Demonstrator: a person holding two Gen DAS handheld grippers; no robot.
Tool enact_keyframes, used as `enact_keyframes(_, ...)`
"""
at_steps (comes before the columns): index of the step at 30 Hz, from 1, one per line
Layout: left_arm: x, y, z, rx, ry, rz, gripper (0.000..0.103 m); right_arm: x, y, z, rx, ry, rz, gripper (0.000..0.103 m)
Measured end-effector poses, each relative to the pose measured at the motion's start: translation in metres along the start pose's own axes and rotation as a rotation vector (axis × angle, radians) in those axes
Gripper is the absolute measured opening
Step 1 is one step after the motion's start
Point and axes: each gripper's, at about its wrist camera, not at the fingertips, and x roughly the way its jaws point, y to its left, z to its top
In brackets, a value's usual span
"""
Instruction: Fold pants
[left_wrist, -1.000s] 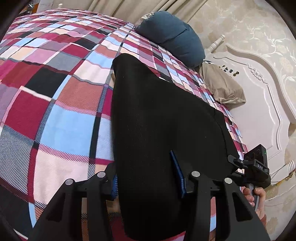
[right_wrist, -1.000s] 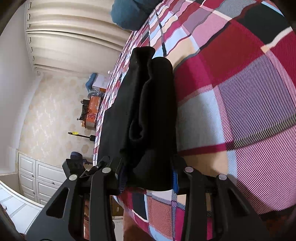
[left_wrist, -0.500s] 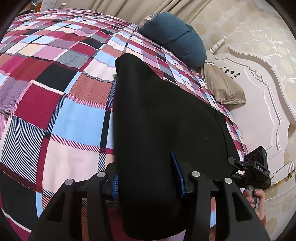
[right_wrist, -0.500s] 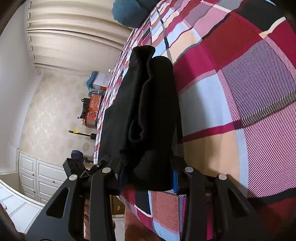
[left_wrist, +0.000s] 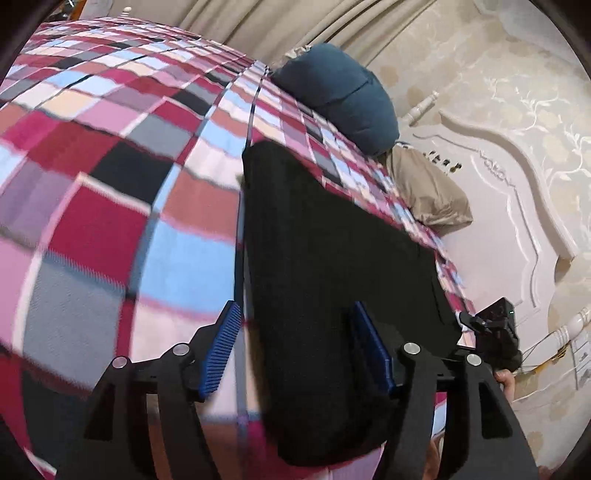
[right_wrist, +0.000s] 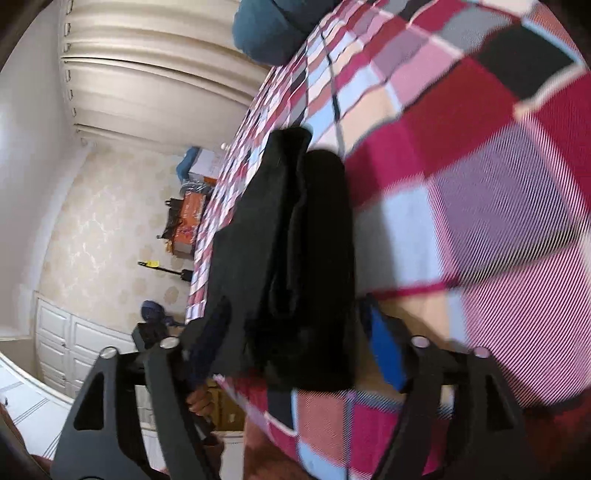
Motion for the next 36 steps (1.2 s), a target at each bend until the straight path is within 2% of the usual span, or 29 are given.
enact_keyframes(1, 0.003, 0.004, 0.008, -0.007, 0.003, -0.023, 0.067, 0.001, -0.001, 0.006, -0.002, 0.004, -0.002, 0.076)
enact_keyframes(4, 0.021, 0.020, 0.035, -0.052, 0.018, -0.074, 0.068, 0.013, -0.001, 0.032, -0.019, 0.017, -0.009, 0.078)
enact_keyframes(7, 0.048, 0.027, 0.058, -0.064, 0.063, -0.118, 0.068, 0.031, -0.005, 0.061, -0.003, 0.040, 0.040, 0.078)
enact_keyframes(9, 0.067, 0.031, 0.069, -0.068, 0.103, -0.124, 0.069, 0.045, -0.012, 0.082, 0.029, 0.048, 0.065, 0.078)
enact_keyframes(12, 0.082, 0.029, 0.079, -0.042, 0.117, -0.124, 0.069, 0.063, -0.014, 0.098, 0.054, 0.087, 0.123, 0.077)
enact_keyframes(13, 0.084, 0.027, 0.080, -0.029, 0.121, -0.121, 0.068, 0.068, -0.013, 0.101, 0.047, 0.105, 0.117, 0.075)
enact_keyframes(14, 0.087, 0.026, 0.080, -0.018, 0.126, -0.113, 0.066, 0.072, -0.009, 0.102, 0.022, 0.121, 0.088, 0.057)
enact_keyframes(15, 0.091, 0.023, 0.080, 0.008, 0.134, -0.085, 0.052, 0.077, -0.006, 0.101, -0.009, 0.136, 0.044, 0.043)
enact_keyframes(16, 0.093, 0.022, 0.079, 0.024, 0.140, -0.062, 0.047, 0.081, -0.005, 0.101, -0.025, 0.151, 0.020, 0.041)
enact_keyframes(18, 0.094, 0.018, 0.080, 0.050, 0.132, -0.043, 0.042, 0.081, -0.006, 0.101, -0.013, 0.140, 0.031, 0.035)
enact_keyframes(22, 0.095, 0.013, 0.093, 0.078, 0.122, -0.015, 0.033, 0.076, 0.000, 0.103, -0.051, 0.109, 0.019, 0.032)
enact_keyframes(26, 0.107, 0.006, 0.116, 0.123, 0.103, 0.029, 0.032, 0.079, 0.001, 0.124, -0.058, 0.070, 0.022, 0.031)
enact_keyframes(30, 0.121, 0.004, 0.143, 0.120, 0.085, 0.051, 0.032, 0.089, 0.005, 0.148, -0.061, 0.049, 0.021, 0.031)
enact_keyframes(36, 0.153, 0.013, 0.175, 0.115, 0.111, 0.089, 0.032, 0.108, 0.004, 0.183, -0.043, 0.040, 0.009, 0.031)
